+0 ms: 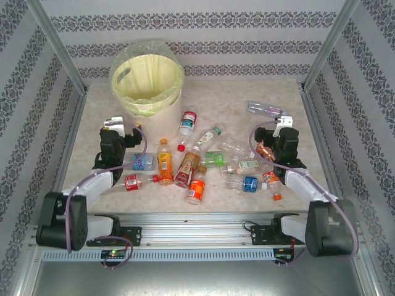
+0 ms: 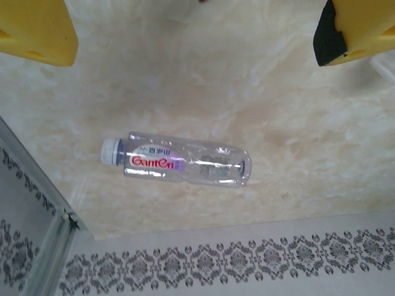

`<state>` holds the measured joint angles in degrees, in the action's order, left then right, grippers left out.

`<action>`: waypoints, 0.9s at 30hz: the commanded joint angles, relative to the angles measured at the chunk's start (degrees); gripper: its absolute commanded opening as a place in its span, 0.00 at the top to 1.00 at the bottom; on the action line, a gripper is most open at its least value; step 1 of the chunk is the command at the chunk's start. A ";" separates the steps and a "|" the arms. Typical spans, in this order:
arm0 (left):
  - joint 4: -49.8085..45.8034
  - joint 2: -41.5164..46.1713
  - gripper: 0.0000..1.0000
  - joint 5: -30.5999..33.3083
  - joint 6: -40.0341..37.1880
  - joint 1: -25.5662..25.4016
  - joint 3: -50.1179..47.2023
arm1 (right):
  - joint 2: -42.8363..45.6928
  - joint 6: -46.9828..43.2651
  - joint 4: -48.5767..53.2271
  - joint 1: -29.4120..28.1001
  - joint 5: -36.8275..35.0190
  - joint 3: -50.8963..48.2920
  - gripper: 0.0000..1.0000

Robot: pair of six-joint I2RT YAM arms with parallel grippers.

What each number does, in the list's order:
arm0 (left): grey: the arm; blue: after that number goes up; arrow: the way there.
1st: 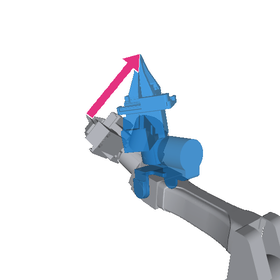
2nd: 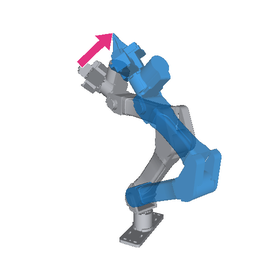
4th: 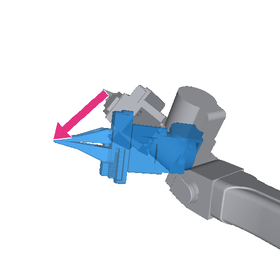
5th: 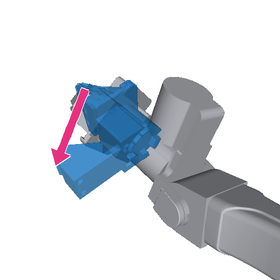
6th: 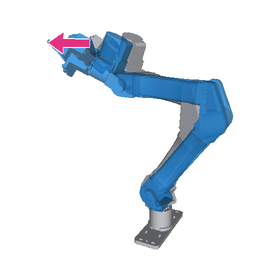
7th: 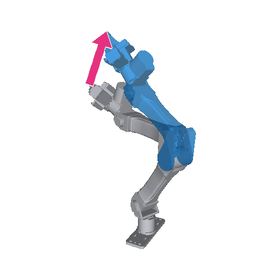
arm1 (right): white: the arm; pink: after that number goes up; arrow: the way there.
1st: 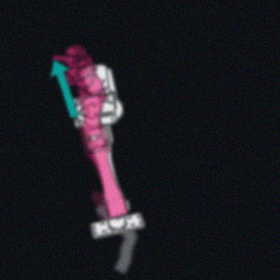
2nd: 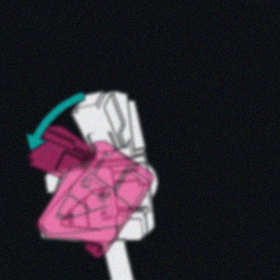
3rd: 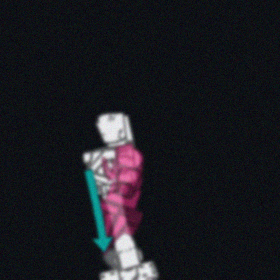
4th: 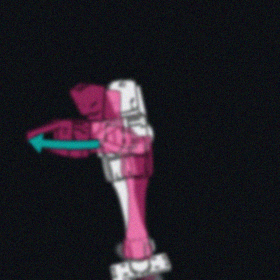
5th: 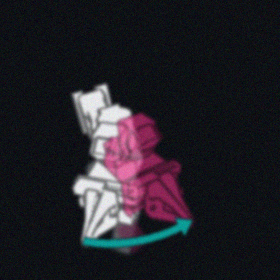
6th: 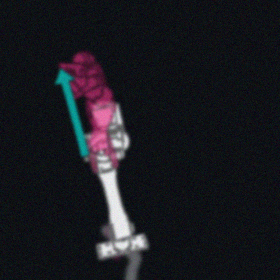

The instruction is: Put the plastic bottles in the bin

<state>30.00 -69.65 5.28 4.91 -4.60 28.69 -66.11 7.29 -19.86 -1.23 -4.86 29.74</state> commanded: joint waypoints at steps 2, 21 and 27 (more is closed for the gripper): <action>-18.73 5.98 0.00 0.97 7.28 -6.04 4.85 | 5.98 9.00 20.21 0.00 -1.55 5.58 0.02; -36.13 12.95 0.00 -34.80 13.92 -27.49 16.47 | 11.32 24.35 67.56 -3.03 -4.57 16.88 0.11; -35.52 13.57 0.00 -38.88 17.91 -27.48 17.68 | 10.11 26.79 74.05 -3.51 -2.11 16.79 0.17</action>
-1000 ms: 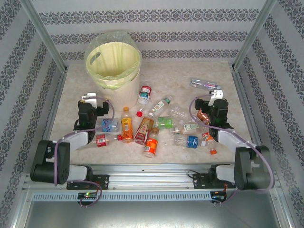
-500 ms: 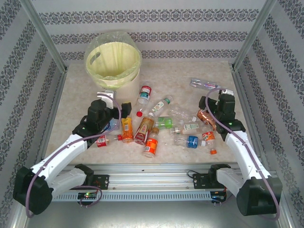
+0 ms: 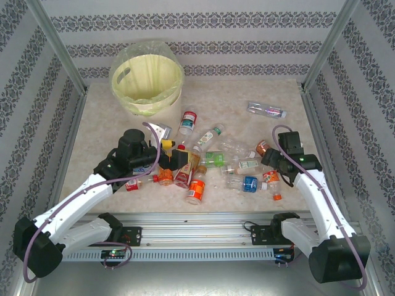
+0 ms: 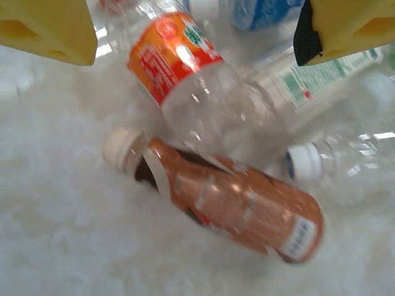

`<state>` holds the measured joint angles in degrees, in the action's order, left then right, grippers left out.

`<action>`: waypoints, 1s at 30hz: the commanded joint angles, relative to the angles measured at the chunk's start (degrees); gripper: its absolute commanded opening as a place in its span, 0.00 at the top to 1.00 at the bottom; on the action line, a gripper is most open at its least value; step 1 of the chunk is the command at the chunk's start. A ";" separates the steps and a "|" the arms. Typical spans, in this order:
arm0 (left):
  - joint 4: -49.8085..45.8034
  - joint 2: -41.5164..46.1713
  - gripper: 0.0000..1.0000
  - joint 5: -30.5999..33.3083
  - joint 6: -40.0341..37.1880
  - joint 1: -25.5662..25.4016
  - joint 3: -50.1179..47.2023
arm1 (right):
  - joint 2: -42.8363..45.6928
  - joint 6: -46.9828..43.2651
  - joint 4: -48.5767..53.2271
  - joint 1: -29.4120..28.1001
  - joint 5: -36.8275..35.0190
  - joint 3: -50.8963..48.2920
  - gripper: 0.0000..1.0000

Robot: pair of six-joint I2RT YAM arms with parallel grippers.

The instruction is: Put the plastic bottles in the bin

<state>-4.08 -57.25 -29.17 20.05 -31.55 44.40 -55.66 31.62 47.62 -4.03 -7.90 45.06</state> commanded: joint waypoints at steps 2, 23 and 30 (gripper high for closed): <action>-7.50 0.80 0.00 -4.06 2.14 -0.53 5.54 | -1.49 2.71 6.72 -0.66 1.90 1.63 0.19; -19.45 1.05 0.00 -6.81 -4.10 -0.53 8.82 | -15.88 0.93 1.69 -0.10 4.61 -1.98 0.14; -19.96 0.83 0.00 -6.04 -4.28 -0.53 8.79 | -18.43 1.91 -0.82 0.34 3.79 -3.37 0.15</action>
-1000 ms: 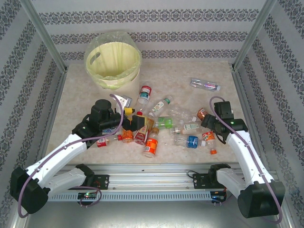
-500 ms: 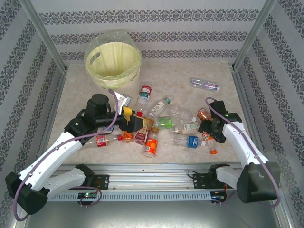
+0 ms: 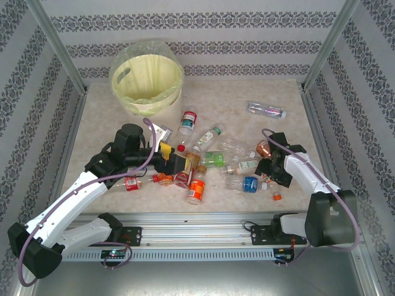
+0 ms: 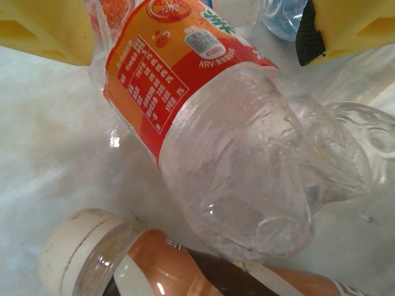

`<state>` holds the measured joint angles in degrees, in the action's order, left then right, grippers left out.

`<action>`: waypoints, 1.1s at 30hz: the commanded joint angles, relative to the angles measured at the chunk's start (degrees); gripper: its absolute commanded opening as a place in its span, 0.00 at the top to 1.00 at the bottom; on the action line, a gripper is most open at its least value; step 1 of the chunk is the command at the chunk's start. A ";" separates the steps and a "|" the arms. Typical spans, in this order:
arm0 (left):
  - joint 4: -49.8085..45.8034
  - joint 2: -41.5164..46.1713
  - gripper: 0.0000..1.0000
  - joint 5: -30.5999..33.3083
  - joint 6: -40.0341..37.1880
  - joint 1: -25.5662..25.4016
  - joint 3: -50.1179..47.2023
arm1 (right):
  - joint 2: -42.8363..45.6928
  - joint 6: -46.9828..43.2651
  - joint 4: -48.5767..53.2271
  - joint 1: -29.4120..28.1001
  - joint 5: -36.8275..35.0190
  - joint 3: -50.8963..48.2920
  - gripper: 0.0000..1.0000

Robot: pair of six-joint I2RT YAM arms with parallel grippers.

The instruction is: Put the plastic bottles in the bin

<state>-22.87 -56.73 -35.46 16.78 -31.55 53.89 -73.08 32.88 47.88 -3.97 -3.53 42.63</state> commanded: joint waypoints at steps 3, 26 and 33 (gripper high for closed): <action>-1.29 0.13 0.00 0.56 -1.18 -0.57 -0.76 | -1.80 0.99 -2.20 0.92 -0.93 -1.56 0.15; -3.88 -3.12 0.00 1.04 -0.71 -0.53 0.77 | -4.55 -2.95 -6.03 1.07 -2.82 -0.62 0.24; -3.93 -3.20 0.00 1.18 -0.78 -0.53 0.77 | -2.68 -2.18 -3.66 -0.12 -1.46 -0.54 0.18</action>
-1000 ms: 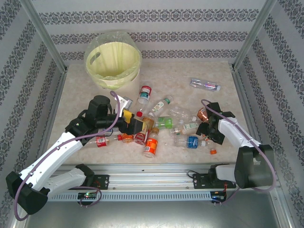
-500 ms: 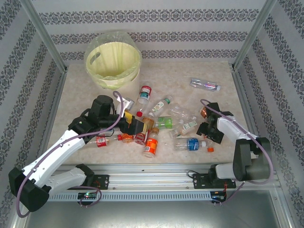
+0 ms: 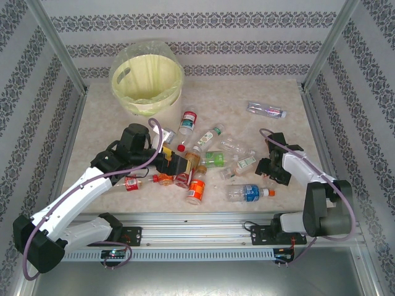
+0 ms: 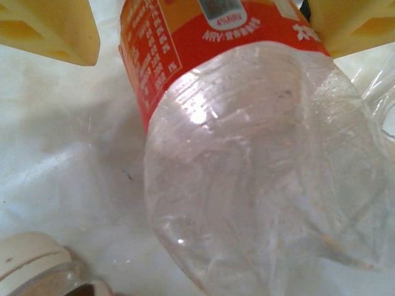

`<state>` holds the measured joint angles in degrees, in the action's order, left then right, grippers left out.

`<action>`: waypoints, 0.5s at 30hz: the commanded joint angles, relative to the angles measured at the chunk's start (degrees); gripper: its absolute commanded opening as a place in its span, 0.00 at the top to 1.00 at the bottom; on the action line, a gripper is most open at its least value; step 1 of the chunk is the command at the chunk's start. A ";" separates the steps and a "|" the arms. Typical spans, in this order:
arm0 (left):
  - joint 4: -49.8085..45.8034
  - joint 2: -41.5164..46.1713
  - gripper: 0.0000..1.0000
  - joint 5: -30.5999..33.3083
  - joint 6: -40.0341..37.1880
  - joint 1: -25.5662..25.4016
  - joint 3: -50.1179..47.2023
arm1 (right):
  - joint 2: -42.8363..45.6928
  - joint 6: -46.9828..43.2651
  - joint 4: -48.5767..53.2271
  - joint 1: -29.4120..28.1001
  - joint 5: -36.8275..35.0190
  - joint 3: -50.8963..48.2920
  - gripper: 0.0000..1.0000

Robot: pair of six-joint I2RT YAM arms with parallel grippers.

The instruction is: Put the plastic bottles in the bin

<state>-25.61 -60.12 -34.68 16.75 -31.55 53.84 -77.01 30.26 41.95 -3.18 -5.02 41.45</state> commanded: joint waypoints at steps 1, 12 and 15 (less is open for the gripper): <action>-1.20 0.20 0.00 0.40 -0.67 -0.53 0.74 | 1.25 0.79 2.59 -1.31 0.11 0.65 0.18; -1.46 -0.04 0.00 0.38 -0.62 -0.53 0.73 | -0.10 3.23 4.15 -5.81 -2.69 0.65 0.16; -1.46 -0.09 0.00 0.57 -0.65 -0.53 0.68 | -0.84 3.45 4.27 -6.13 -3.60 0.91 0.20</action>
<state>-25.80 -60.14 -34.28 16.73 -31.55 53.84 -76.97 32.47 44.53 -8.56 -6.07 41.45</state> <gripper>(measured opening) 0.998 0.811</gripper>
